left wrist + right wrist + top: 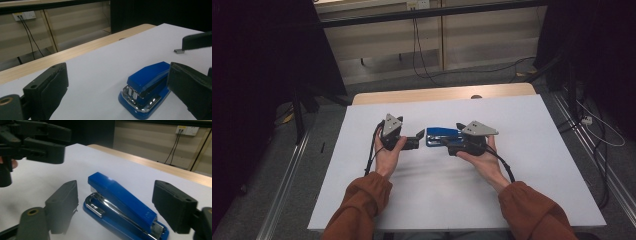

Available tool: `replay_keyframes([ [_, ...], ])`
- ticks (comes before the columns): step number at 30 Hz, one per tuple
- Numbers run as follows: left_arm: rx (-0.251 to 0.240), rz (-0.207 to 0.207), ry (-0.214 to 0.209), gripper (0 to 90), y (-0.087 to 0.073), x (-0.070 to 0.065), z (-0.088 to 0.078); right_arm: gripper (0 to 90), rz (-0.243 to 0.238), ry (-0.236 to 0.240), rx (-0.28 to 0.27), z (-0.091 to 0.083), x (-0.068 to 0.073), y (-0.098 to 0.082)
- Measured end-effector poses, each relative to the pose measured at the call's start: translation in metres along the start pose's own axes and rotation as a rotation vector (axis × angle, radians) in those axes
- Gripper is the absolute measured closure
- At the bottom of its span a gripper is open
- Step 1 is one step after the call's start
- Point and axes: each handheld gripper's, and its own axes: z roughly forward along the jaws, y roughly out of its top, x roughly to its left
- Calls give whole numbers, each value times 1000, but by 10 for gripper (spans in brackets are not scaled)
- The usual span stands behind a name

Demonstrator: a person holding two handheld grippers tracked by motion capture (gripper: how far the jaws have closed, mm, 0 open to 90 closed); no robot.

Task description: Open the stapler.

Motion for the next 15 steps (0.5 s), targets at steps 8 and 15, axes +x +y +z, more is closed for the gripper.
replay_keyframes([
  [8, 40, 0, 9, 34, -7, 5, 4, 343, 1, 15, 28, 9, 1, -2],
  [15, 53, -4, 2, 34, -9, 8, 3, 521, -21, 51, 36, 12, 5, 0],
])
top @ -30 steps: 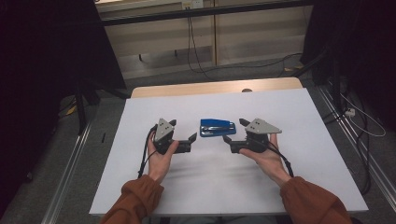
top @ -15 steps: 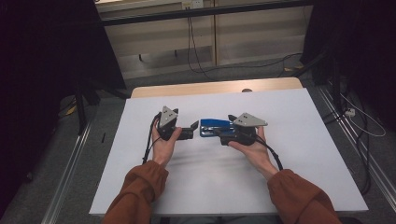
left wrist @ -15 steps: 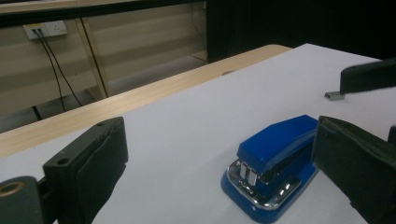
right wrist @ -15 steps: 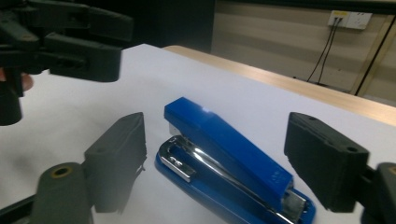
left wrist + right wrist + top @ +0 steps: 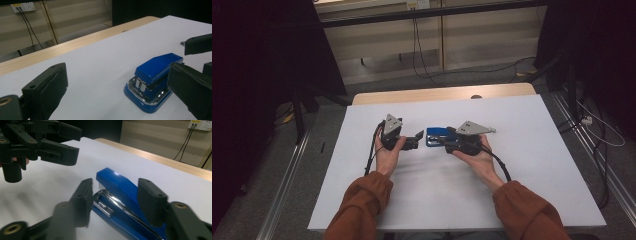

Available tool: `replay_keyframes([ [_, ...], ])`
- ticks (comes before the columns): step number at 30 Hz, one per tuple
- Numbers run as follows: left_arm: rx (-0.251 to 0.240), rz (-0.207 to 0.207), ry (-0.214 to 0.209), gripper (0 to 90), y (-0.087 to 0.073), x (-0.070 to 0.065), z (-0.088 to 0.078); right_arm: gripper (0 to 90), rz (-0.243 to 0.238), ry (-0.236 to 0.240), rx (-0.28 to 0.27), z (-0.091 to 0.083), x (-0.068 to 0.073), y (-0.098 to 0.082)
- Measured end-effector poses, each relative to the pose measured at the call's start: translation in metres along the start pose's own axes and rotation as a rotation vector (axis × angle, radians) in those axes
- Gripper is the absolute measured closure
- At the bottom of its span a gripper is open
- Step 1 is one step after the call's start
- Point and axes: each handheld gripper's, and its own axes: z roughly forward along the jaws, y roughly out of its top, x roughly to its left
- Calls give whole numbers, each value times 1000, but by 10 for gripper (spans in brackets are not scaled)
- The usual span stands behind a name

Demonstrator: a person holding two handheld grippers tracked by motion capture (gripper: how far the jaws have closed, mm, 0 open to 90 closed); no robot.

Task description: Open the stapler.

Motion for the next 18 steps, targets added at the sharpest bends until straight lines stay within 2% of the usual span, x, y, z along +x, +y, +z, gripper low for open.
replay_keyframes([
  [2, 4, 0, 0, 32, 0, 0, 0, 540, 5, 9, -2, 1, 1, 0],
  [6, 16, 5, -5, 31, -1, 0, 0, 656, 8, 10, -9, 2, 2, -1],
  [8, 18, 3, -3, 31, -1, 0, 0, 718, 5, 26, -5, 3, 2, 0],
  [10, 20, -1, -6, 30, -1, 0, 0, 791, -1, 26, 14, 4, 3, 0],
  [13, 33, 1, -2, 30, -3, 1, 0, 879, -4, 54, 46, 7, 3, 0],
  [15, 38, 1, 0, 30, -4, 2, 1, 900, 5, 70, 54, 8, 2, 0],
  [18, 43, -1, 1, 29, -6, 4, 1, 900, -8, 81, 75, 11, 2, 0],
])
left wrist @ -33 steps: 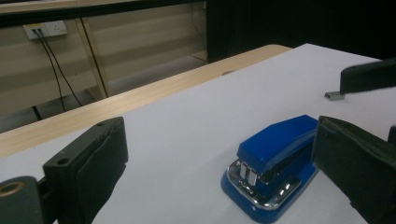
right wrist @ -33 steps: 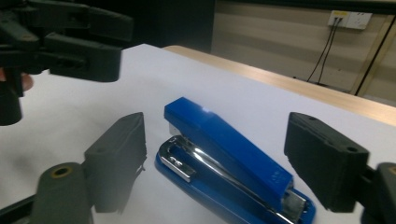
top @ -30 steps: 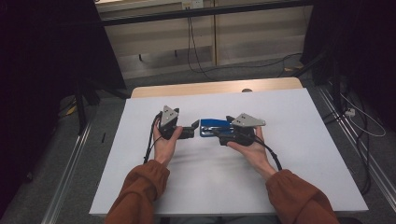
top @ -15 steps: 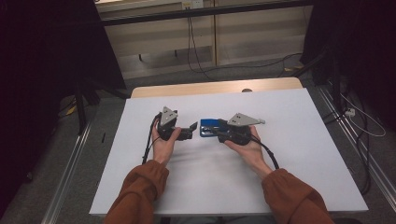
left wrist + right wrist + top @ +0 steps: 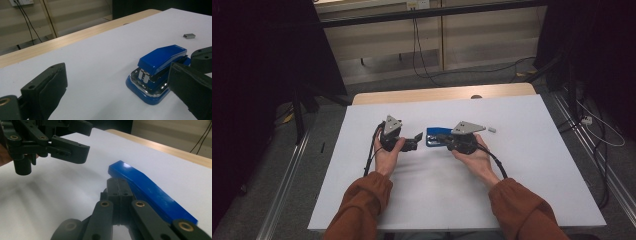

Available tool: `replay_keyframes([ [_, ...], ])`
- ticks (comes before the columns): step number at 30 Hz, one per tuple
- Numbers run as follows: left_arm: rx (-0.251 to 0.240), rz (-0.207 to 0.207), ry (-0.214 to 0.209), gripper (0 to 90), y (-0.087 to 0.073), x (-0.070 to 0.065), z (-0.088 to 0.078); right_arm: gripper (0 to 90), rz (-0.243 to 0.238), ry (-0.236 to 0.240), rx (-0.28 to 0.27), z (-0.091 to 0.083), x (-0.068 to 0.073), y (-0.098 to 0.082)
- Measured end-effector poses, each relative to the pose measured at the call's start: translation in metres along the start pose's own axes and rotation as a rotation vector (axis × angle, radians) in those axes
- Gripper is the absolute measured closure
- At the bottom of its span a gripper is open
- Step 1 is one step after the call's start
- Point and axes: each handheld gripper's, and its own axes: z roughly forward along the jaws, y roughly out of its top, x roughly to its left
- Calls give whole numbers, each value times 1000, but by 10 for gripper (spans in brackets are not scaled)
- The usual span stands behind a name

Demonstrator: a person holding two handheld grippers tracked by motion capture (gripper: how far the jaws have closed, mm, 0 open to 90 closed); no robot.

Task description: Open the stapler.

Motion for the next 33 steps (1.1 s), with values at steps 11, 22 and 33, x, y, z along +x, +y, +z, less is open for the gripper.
replay_keyframes([
  [11, 38, 5, 1, 30, -5, 0, 4, 900, -65, -4, 79, 13, 2, 3],
  [22, 64, 5, -5, 31, -8, -2, 7, 900, -119, -24, 140, 22, 1, 2],
  [33, 99, 35, -37, 310, -9, -6, 5, 900, -127, -49, 179, 27, -3, -2],
])
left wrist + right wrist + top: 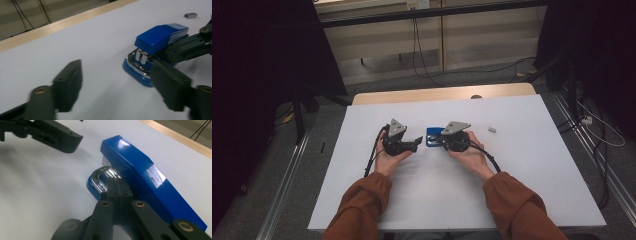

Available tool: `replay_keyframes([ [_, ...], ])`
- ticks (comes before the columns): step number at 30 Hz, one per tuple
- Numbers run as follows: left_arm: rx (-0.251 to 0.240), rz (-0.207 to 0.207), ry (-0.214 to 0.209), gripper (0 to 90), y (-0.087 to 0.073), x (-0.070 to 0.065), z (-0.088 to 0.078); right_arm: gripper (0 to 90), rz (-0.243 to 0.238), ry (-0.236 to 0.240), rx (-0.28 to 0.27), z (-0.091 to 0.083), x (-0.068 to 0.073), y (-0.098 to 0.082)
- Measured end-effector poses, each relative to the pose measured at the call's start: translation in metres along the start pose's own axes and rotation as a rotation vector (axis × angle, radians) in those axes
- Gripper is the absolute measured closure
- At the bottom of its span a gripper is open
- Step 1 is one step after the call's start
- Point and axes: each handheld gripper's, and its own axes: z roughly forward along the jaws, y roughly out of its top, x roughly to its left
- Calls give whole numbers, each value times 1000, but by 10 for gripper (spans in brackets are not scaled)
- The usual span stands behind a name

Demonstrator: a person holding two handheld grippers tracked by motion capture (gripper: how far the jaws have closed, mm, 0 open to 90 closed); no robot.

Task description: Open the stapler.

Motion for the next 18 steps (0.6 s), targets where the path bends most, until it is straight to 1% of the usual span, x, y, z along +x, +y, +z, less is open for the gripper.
replay_keyframes([
  [1, 0, 7, 4, 348, 0, -1, 0, 900, 1, 1, -1, 0, 0, 0],
  [3, 2, 11, -13, 451, 0, -3, 1, 900, 5, 2, -1, 0, 0, 0],
  [4, 4, 14, -6, 513, 0, -4, 1, 900, 5, 2, -1, 0, 0, 0],
  [5, 3, 14, -13, 556, 0, -3, 2, 900, 6, 2, -2, 0, 0, 0],
  [6, 5, 10, -31, 596, 0, -3, 3, 900, 6, 2, -3, 0, 0, -1],
  [9, 14, 20, -51, 726, -2, -5, 5, 900, 7, 1, -2, 0, 0, 0],
  [10, 12, 16, -59, 767, -2, -6, 6, 900, 7, 1, -2, 0, 0, 0],
  [12, 14, -7, -78, 843, -2, -7, 7, 900, 9, 1, -2, 0, 0, 0],
  [14, 13, -2, -83, 881, -2, -8, 9, 900, 10, 4, -4, 1, 0, 0],
  [15, 10, -8, -91, 894, -2, -9, 10, 900, 10, 7, -3, 1, 0, 0],
  [16, 16, -15, -99, 900, -2, -9, 11, 900, 6, 7, -1, 1, 1, 0],
  [17, 24, -16, -98, 900, -1, -10, 12, 900, 7, 8, 1, 0, 1, 0],
  [18, 23, -15, -106, 900, -1, -10, 13, 900, 9, 9, 2, 0, 1, 0],
])
